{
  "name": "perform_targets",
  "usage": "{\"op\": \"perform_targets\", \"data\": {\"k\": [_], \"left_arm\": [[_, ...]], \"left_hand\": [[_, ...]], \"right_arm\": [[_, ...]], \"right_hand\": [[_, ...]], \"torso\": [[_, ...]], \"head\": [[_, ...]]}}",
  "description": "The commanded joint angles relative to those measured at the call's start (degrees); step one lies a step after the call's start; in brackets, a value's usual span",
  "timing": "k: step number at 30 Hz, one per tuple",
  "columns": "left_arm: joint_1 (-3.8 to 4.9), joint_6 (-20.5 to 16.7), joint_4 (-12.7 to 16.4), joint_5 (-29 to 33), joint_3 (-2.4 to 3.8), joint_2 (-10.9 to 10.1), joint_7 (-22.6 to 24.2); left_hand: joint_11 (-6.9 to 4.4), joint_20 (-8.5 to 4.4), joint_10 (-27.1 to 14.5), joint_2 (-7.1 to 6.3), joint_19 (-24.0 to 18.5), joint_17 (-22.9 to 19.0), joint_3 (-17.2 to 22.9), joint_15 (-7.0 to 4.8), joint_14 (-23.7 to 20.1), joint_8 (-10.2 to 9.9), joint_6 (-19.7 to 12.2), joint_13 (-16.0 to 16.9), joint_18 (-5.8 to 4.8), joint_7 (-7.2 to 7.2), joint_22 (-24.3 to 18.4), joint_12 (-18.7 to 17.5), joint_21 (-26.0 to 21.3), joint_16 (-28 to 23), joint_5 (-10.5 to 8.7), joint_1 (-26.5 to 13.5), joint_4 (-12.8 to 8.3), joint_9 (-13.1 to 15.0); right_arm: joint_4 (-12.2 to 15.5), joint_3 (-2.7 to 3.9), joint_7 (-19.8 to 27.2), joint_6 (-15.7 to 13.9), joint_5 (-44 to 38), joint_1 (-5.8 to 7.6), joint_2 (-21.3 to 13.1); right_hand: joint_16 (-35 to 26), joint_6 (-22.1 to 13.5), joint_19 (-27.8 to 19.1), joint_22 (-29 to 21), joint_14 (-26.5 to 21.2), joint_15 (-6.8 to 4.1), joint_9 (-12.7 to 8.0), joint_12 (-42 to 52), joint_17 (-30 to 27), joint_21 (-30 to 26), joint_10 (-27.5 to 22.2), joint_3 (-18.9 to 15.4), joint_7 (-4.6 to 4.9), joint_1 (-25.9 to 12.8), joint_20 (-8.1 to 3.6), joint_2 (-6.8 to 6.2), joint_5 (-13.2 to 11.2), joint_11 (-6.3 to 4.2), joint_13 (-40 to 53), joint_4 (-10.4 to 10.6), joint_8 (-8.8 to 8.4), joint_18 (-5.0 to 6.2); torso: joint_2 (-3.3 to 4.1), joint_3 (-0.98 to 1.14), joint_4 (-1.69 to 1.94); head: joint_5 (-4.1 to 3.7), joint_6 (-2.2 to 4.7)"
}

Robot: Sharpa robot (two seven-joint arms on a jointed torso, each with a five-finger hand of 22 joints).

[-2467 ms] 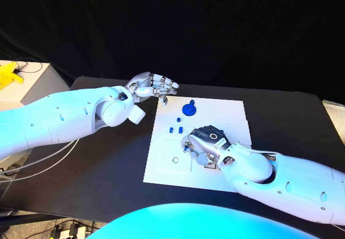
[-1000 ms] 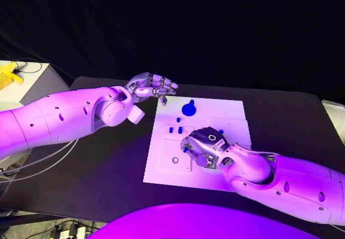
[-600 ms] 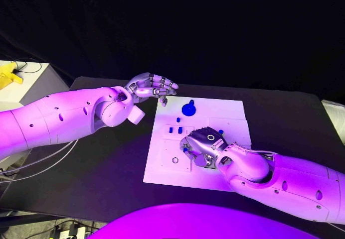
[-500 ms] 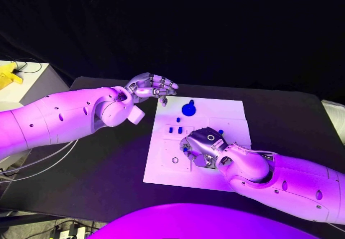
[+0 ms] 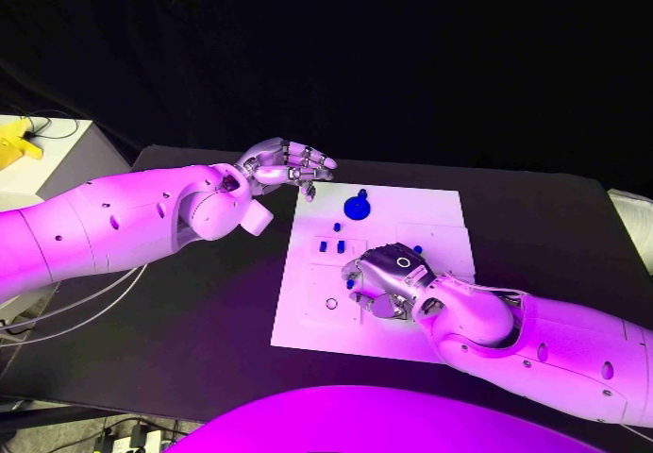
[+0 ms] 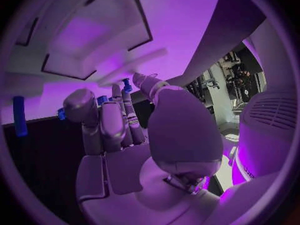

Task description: Assemble the parts on the task board

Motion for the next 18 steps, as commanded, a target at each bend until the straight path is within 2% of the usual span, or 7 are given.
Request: {"op": "perform_targets", "data": {"k": [1, 12, 15, 18], "left_arm": [[-0.01, 1.1, 0.0, 0.5, 0.05, 0.1, 0.1], [-0.01, 1.2, -0.2, 0.5, 0.04, 0.1, 0.0], [-0.01, 1.3, -0.3, 0.6, 0.04, 0.2, 0.0], [-0.01, 1.3, -0.4, 0.6, 0.04, 0.2, 0.0]], "left_hand": [[0.03, 0.33, -0.5, 0.07, 0.0, 0.1, -0.3, 0.1, -0.1, 0.3, -0.4, -0.1, 0.36, 0.07, -0.1, 0.3, -0.3, 0.1, 0.14, 0.5, 0.0, -0.1], [0.03, 0.33, -0.5, 0.07, 0.0, 0.1, -0.3, 0.1, -0.1, 0.3, -0.4, -0.1, 0.36, 0.07, -0.1, 0.3, -0.3, 0.1, 0.14, 0.5, 0.0, -0.1], [0.03, 0.33, -0.5, 0.07, 0.0, 0.1, -0.3, 0.1, -0.1, 0.3, -0.4, -0.1, 0.36, 0.07, -0.1, 0.3, -0.3, 0.1, 0.14, 0.5, 0.0, -0.1], [0.03, 0.33, -0.5, 0.07, 0.0, 0.1, -0.3, 0.1, -0.1, 0.3, -0.4, -0.1, 0.36, 0.07, -0.1, 0.3, -0.3, 0.1, 0.14, 0.5, 0.0, -0.1]], "right_arm": [[0.1, -0.02, -0.1, -1.9, 0.4, -0.05, -0.1], [1.1, -0.01, 0.6, -6.6, 2.0, -0.05, -1.2], [2.2, 0.08, 1.0, -7.3, 3.4, 0.09, -2.3], [3.4, 0.37, 1.8, -6.6, 6.3, 0.84, -4.1]], "right_hand": [[-0.5, -0.5, -0.5, -0.7, -0.2, 0.32, -0.1, 0.5, -0.6, -0.9, -0.7, -1.2, 0.07, 0.8, 0.01, 0.14, 0.0, 0.07, 0.1, 0.4, -0.35, 0.84], [-0.5, -0.9, -0.3, -1.0, -0.3, 0.32, -0.4, 1.5, -1.0, -1.4, -1.2, -2.7, 0.04, 1.9, 0.03, 0.6, 0.4, 0.07, 0.2, 1.0, -0.82, 0.88], [-0.5, -0.9, 0.0, -0.4, -0.3, 0.24, -0.5, 2.2, -1.0, -0.9, -0.9, -2.8, 0.06, 2.4, -0.02, 0.82, 0.8, -0.03, 0.2, 1.2, -0.9, 0.77], [-0.4, -0.6, 0.7, 0.6, -0.2, 0.13, -0.5, 3.1, -0.9, -0.1, 0.0, -2.5, 0.21, 2.9, -0.15, 0.88, 1.3, -0.19, 0.3, 1.4, -0.93, 0.57]], "torso": [[0.01, 0.03, 0.02], [0.0, 0.02, 0.01], [-0.02, 0.02, 0.02], [-0.08, -0.02, -0.05]], "head": [[-0.06, 0.01], [-0.36, 0.01], [-0.58, 0.01], [-1.06, 0.01]]}}
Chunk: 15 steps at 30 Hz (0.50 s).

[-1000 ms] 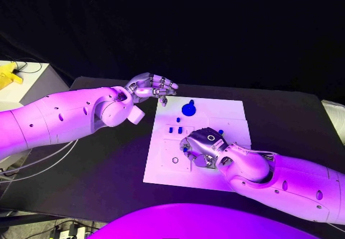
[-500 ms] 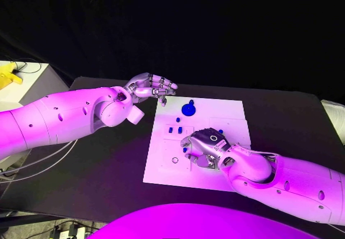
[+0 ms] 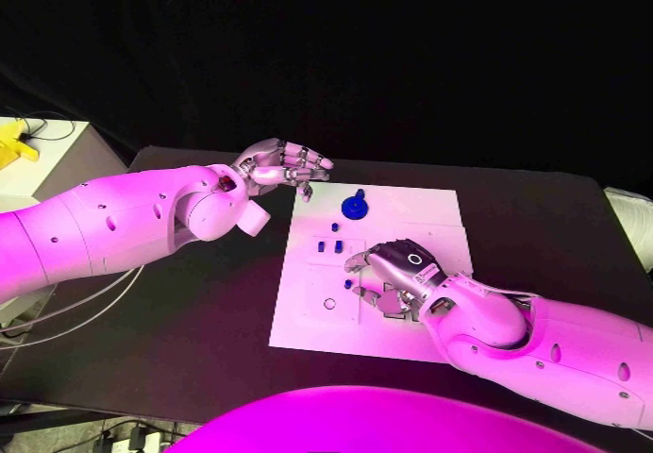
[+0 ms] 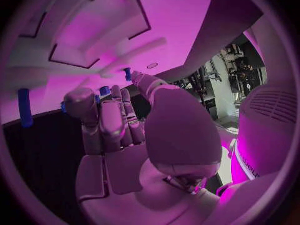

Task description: Assemble the parts on the task board

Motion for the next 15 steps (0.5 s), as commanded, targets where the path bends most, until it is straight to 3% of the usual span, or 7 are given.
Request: {"op": "perform_targets", "data": {"k": [1, 5, 10, 15], "left_arm": [[-0.01, 1.1, -0.1, 0.5, 0.04, 0.1, 0.2], [-0.04, 1.2, -0.2, 0.6, 0.03, 0.2, 0.2], [-0.27, 1.3, -0.4, 0.6, 0.02, 0.2, 0.3], [-0.57, 1.4, -0.5, 0.6, 0.02, 0.3, 0.4]], "left_hand": [[0.03, 0.33, -0.5, 0.07, 0.0, 0.1, -0.3, 0.1, -0.1, 0.3, -0.4, -0.1, 0.36, 0.07, -0.1, 0.3, -0.3, 0.1, 0.14, 0.5, 0.0, -0.1], [0.03, 0.33, -0.5, 0.07, 0.0, 0.1, -0.3, 0.1, -0.1, 0.3, -0.4, -0.1, 0.36, 0.07, -0.1, 0.3, -0.3, 0.1, 0.14, 0.5, 0.0, -0.1], [0.04, 0.36, -0.6, 0.1, 0.0, 0.1, -0.3, 0.11, -0.2, 0.4, -0.4, -0.1, 0.36, 0.06, -0.1, 0.4, -0.4, 0.1, 0.13, 0.6, 0.0, -0.1], [0.03, 0.36, -0.6, 0.1, 0.1, 0.1, -0.4, 0.12, -0.2, 0.5, -0.4, -0.1, 0.32, 0.06, 0.0, 0.4, -0.3, 0.1, 0.13, 0.6, 0.1, -0.1]], "right_arm": [[1.2, 0.38, 1.9, -0.8, 5.1, 1.03, -1.8], [2.0, 0.8, 3.6, 2.5, 11.3, 2.97, -4.5], [2.1, 1.24, 7.2, 8.7, 20.2, 7.04, -9.3], [1.1, 1.41, 8.6, 11.4, 21.2, 8.94, -11.6]], "right_hand": [[0.1, -0.1, 0.8, 0.8, -0.1, 0.03, -0.1, 0.7, 0.3, 0.8, 0.9, 0.1, 0.12, 0.7, -0.16, 0.03, 0.5, -0.04, 0.1, 0.3, -0.43, 0.53], [0.8, -0.1, 1.5, 2.1, 0.2, -0.03, -0.2, 1.2, 1.3, 2.0, 1.5, 0.6, 0.17, 1.0, -0.23, 0.05, 0.6, -0.1, 0.1, 0.3, -0.55, 0.26], [2.5, 0.1, 3.5, 6.1, 1.0, -0.09, -0.3, 2.1, 3.5, 5.7, 2.9, 1.5, 0.35, 1.1, -0.31, -0.52, 1.0, -0.16, 0.1, 0.5, -0.6, -0.55], [2.6, 1.0, 3.8, 6.6, 0.9, -0.14, -0.1, 2.1, 3.3, 6.1, 3.1, 1.5, 0.18, 0.8, -0.37, -1.26, 1.5, -0.23, 0.1, 0.5, -0.14, -0.63]], "torso": [[-0.08, -0.06, -0.07], [-0.12, -0.13, -0.12], [-0.15, -0.09, -0.17], [-0.07, -0.01, -0.12]], "head": [[-0.72, 0.01], [-1.31, 0.01], [-2.37, 0.01], [-3.23, 0.01]]}}
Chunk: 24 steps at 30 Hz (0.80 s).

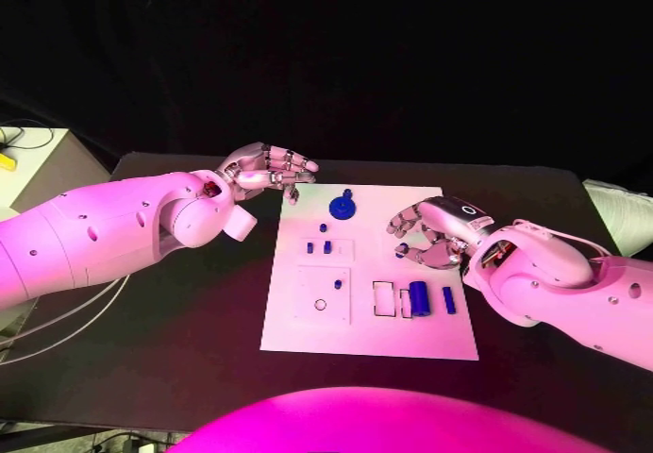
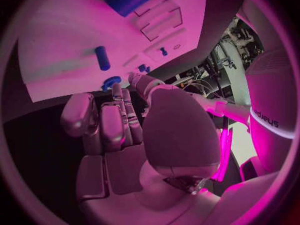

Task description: Assemble the parts on the task board

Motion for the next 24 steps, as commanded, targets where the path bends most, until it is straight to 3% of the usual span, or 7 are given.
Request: {"op": "perform_targets", "data": {"k": [1, 7, 13, 24], "left_arm": [[-0.2, 1.1, 0.1, 0.5, 0.04, 0.1, 0.4], [-0.35, 1.2, 0.1, 0.5, 0.04, 0.1, 0.4], [-0.41, 1.2, 0.1, 0.6, 0.03, -0.1, 0.4], [-0.45, 1.3, 0.1, 0.7, 0.03, -0.1, 0.4]], "left_hand": [[0.03, 0.36, -0.2, 0.1, 0.1, 0.1, -0.4, 0.12, -0.2, 0.2, -0.4, -0.1, 0.32, 0.06, 0.1, 0.2, 0.0, 0.1, 0.13, 0.6, 0.1, -0.1], [0.02, 0.37, -0.2, 0.1, 0.2, 0.1, -0.4, 0.12, -0.2, 0.2, -0.4, -0.1, 0.28, 0.05, 0.3, 0.2, 0.1, 0.1, 0.13, 0.6, 0.1, -0.1], [0.02, 0.37, -0.2, 0.1, 0.2, 0.1, -0.4, 0.12, -0.2, 0.2, -0.4, -0.1, 0.28, 0.05, 0.3, 0.2, 0.1, 0.1, 0.13, 0.6, 0.1, -0.1], [0.01, 0.37, -0.2, 0.12, 0.4, 0.1, -0.4, 0.11, -0.2, 0.3, -0.4, -0.1, 0.25, 0.04, 0.4, 0.3, 0.3, 0.2, 0.13, 0.6, 0.1, -0.1]], "right_arm": [[-0.9, 0.03, 3.9, 6.1, 4.1, 0.66, -0.9], [-3.3, 0.06, 3.2, 7.6, 0.8, 1.17, -1.1], [-5.1, -0.06, 1.5, 7.9, -1.6, 0.71, -0.2], [-6.3, -0.21, -0.7, 7.4, -3.9, -0.19, 2.2]], "right_hand": [[0.1, 0.4, 0.4, -0.1, 0.6, 0.11, 0.1, 0.1, -0.4, -0.1, 0.2, 0.1, -0.02, -0.3, -0.08, -1.07, 0.5, 0.07, 0.0, 0.2, 0.18, -0.61], [-0.4, -0.8, -0.3, -1.1, 0.2, 0.24, -0.2, -0.7, -1.4, -1.3, -1.7, -1.9, -0.28, -0.7, -0.09, -1.89, 1.1, 0.1, -0.2, 0.4, -0.45, -0.35], [-0.2, -1.8, -0.4, -1.1, 0.2, 0.25, -0.3, -0.6, -1.5, -1.6, -3.1, -6.3, -0.75, 0.2, 0.05, -1.0, 0.7, 0.18, 0.0, 1.0, -0.83, -0.34], [0.2, -1.1, 0.2, 0.1, 0.3, 0.08, -0.3, 0.3, -1.2, -0.7, -2.2, -6.5, -0.72, 1.4, -0.03, 0.44, 0.6, -0.02, 0.3, 1.6, -0.41, -0.53]], "torso": [[0.06, 0.07, 0.01], [0.16, 0.11, 0.11], [0.17, 0.1, 0.12], [0.16, 0.12, 0.16]], "head": [[-0.8, 0.01], [-1.01, 0.01], [-0.97, 0.01], [-1.07, 0.01]]}}
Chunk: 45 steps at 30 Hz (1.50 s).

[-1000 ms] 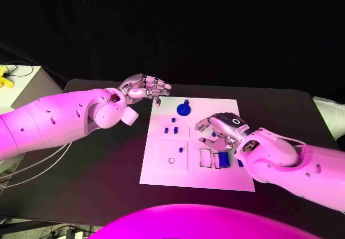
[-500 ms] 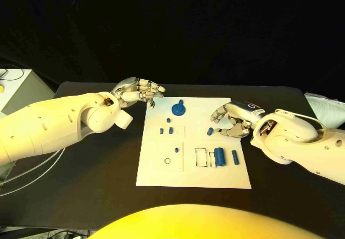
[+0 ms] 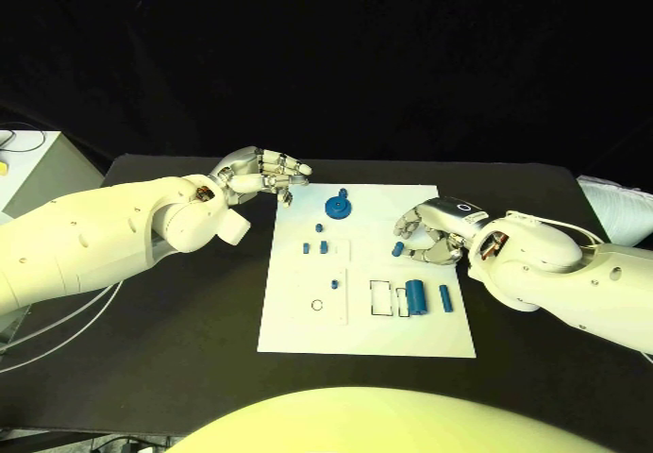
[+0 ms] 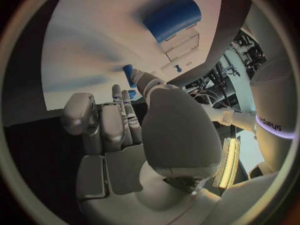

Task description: Assemble the parts on the task board

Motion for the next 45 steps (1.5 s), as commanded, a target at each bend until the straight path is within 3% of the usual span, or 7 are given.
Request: {"op": "perform_targets", "data": {"k": [1, 8, 16, 24, 30, 37, 45], "left_arm": [[-0.04, 1.0, 0.1, 0.5, 0.05, 0.0, 0.4], [-0.05, 1.0, 0.1, 0.5, 0.05, 0.0, 0.3], [-0.05, 1.0, 0.1, 0.5, 0.05, 0.0, 0.3], [-0.05, 1.1, 0.1, 0.5, 0.05, 0.0, 0.2], [-0.05, 1.1, 0.1, 0.5, 0.05, -0.1, 0.1], [-0.05, 1.1, 0.1, 0.5, 0.05, -0.1, 0.1], [-0.05, 1.1, 0.1, 0.5, 0.05, -0.1, 0.0]], "left_hand": [[0.01, 0.15, -0.2, 0.12, 0.2, 0.1, -0.3, 0.11, -0.2, 0.3, -0.4, -0.1, 0.26, 0.04, 0.0, 0.3, 0.2, 0.2, 0.13, 0.6, 0.0, -0.1], [0.01, 0.15, -0.2, 0.12, 0.2, 0.1, -0.3, 0.11, -0.2, 0.3, -0.4, -0.1, 0.26, 0.04, 0.0, 0.3, 0.2, 0.2, 0.13, 0.6, 0.0, -0.1], [0.01, 0.15, -0.2, 0.12, 0.2, 0.1, -0.3, 0.11, -0.2, 0.3, -0.4, -0.1, 0.26, 0.04, 0.0, 0.3, 0.2, 0.2, 0.13, 0.6, 0.0, -0.1], [0.01, 0.15, -0.2, 0.12, 0.2, 0.1, -0.3, 0.11, -0.2, 0.3, -0.4, -0.1, 0.26, 0.04, 0.0, 0.3, 0.2, 0.2, 0.13, 0.6, 0.0, -0.1], [-0.02, 0.16, -0.2, 0.18, 0.2, 0.1, -0.3, 0.09, -0.1, 0.4, -0.5, 0.0, 0.29, 0.02, -0.1, 0.5, 0.1, 0.2, 0.14, 0.6, 0.0, -0.1], [-0.02, 0.16, -0.2, 0.18, 0.2, 0.1, -0.3, 0.09, -0.1, 0.4, -0.5, 0.0, 0.29, 0.02, -0.1, 0.5, 0.1, 0.2, 0.14, 0.6, 0.0, -0.1], [-0.02, 0.16, -0.2, 0.18, 0.2, 0.1, -0.3, 0.09, -0.1, 0.4, -0.5, 0.0, 0.29, 0.02, -0.1, 0.5, 0.1, 0.2, 0.14, 0.6, 0.0, -0.1]], "right_arm": [[0.0, -0.04, -1.1, 1.2, -2.2, -0.17, 0.4], [-0.2, -0.16, -1.2, 1.6, -2.2, -0.51, 0.9], [0.1, -0.19, -1.2, 1.2, -2.2, -0.75, 1.2], [0.5, -0.2, -1.3, 0.0, -2.1, -0.91, 1.3], [0.6, -0.2, -2.1, -0.9, -2.0, -0.95, 1.5], [0.7, -0.2, -2.7, -1.2, -2.0, -0.97, 1.7], [0.8, -0.2, -2.8, -1.5, -2.0, -0.97, 1.9]], "right_hand": [[0.3, 0.6, 0.4, 0.5, 0.4, 0.03, 0.0, 0.5, 0.3, 0.6, 0.9, 0.2, 0.03, 0.6, -0.07, 0.28, -0.1, -0.17, 0.1, 0.5, 0.43, -0.58], [1.3, 3.3, 1.3, 2.4, 0.8, -0.26, 0.4, 1.6, 1.4, 2.2, 4.0, 2.4, 0.07, 0.8, -0.44, 0.64, 0.0, -0.57, 0.2, 1.7, 1.65, -0.94], [2.1, 6.3, 2.0, 4.1, 1.0, -1.04, 1.1, 2.1, 2.1, 3.7, 7.4, 5.1, -0.95, 1.3, -1.05, 1.19, 0.3, -1.57, 0.4, 2.0, 3.37, -1.24], [2.3, 7.1, 2.2, 4.8, 1.0, -1.39, 1.7, 1.7, 2.2, 4.2, 8.7, 6.6, -1.2, 1.3, -1.36, 1.55, -0.8, -1.91, 0.4, 1.9, 4.13, -1.36], [2.3, 6.3, 2.1, 4.8, 0.9, -1.17, 1.7, 0.8, 2.1, 4.0, 8.3, 6.8, -0.79, 0.2, -1.27, 0.52, -1.3, -1.57, 0.3, 2.4, 3.83, -1.37], [2.2, 3.5, 1.6, 4.1, 0.7, -0.26, 1.3, -1.1, 1.6, 3.0, 6.0, 6.2, 0.53, -1.5, -0.58, -1.66, -0.7, -0.42, -0.1, 3.3, 2.53, -1.21], [2.2, 2.9, 1.5, 3.9, 0.6, -0.08, 1.2, -1.4, 1.5, 2.7, 5.5, 5.9, 0.78, -1.6, -0.38, -1.92, -0.7, -0.21, -0.1, 3.3, 2.24, -1.15]], "torso": [[0.0, -0.01, 0.02], [-0.04, -0.07, -0.07], [-0.03, -0.03, -0.07], [-0.03, -0.06, -0.06], [-0.03, -0.05, 0.01], [-0.02, -0.1, -0.03], [-0.04, -0.06, -0.02]], "head": [[-0.09, 0.01], [0.01, 0.01], [0.01, 0.01], [-0.13, 0.01], [-0.19, 0.01], [-0.15, 0.01], [-0.1, 0.01]]}}
